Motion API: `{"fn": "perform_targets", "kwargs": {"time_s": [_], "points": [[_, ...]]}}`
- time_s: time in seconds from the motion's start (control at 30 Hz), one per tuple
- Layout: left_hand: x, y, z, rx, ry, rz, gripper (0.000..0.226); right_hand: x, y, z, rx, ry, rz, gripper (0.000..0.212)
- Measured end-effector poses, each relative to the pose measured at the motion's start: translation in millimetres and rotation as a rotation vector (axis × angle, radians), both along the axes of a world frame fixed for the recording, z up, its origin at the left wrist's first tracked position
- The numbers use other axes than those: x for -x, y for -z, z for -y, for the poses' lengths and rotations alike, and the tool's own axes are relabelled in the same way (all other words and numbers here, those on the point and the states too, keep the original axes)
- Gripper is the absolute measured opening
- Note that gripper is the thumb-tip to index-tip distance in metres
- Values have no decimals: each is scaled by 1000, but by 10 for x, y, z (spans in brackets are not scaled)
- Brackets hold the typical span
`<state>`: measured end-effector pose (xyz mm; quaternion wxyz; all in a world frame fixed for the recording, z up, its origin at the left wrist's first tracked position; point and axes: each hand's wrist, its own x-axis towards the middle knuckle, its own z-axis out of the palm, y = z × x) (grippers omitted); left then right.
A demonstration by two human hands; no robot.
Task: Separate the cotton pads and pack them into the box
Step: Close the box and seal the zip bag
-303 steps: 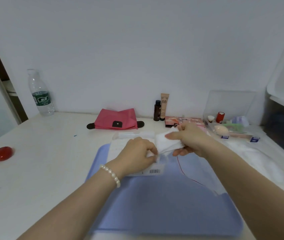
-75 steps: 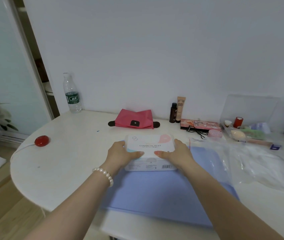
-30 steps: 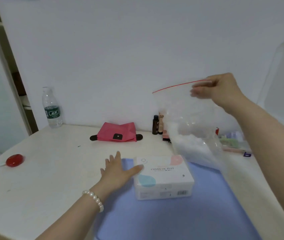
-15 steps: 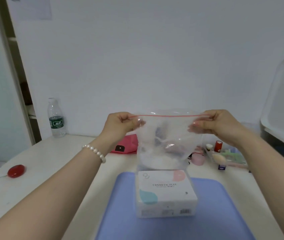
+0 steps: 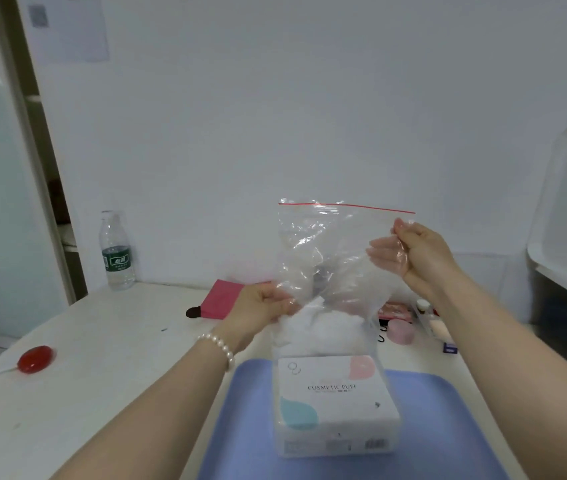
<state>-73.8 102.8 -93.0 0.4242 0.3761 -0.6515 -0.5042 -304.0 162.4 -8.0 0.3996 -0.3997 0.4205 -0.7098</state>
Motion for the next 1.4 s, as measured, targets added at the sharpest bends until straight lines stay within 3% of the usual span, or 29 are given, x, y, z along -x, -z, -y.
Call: {"fn": "perform_targets", "kwargs": {"time_s": [0.07,0.17,0.27,0.33,0.4,0.43,0.57,0.6,0.67,0.7,0.73,0.8,0.87,0.93,1.03,1.2,1.3,1.33,1.4], "points": [[9,76,19,5,-66,-69,19,34,43,39,-4,57,-19,17],[20,106,47,14,-92,-135,27,134,202,102,3,-119,11,24],[-6,84,79,-107,-107,-281,27,156,596,119,-239,-259,-496,43],[-16,78,105,-173,-70,-347,24,98,840,150,-339,-263,-640,62],[-9,117,130,-196,15,-360,16,7,982,193,-305,-210,-581,65],[-12,163,150,-187,53,-315,22,-32,1005,214,-290,-177,-535,62],[-26,413,200,-139,141,34,50,-100,1076,269,-283,-165,-461,61],[-24,443,199,-152,113,50,45,-97,1088,265,-280,-175,-462,48],[-8,443,162,-148,-6,24,13,-114,1076,226,-293,-192,-416,15],[9,445,166,-129,-57,9,17,-92,1102,234,-305,-201,-384,25],[33,470,191,-103,-93,4,35,-84,1121,225,-324,-211,-382,34],[77,498,158,-66,-120,6,55,-56,1140,221,-339,-233,-380,31],[93,499,116,-42,-106,8,61,-55,1098,185,-300,-252,-361,20],[85,449,65,1,-107,10,63,-34,1028,189,-245,-214,-339,30],[64,413,67,27,-109,0,63,-9,868,222,-174,-76,-309,4],[55,376,146,78,-94,-4,53,-105,737,248,-123,8,-168,26],[54,330,67,23,-38,-23,30,-163,772,232,-139,86,-204,31],[52,316,59,-24,-28,-58,22,-170,794,237,-142,92,-201,30],[44,237,79,-159,-8,-240,33,-191,795,201,-149,79,-166,21]]}}
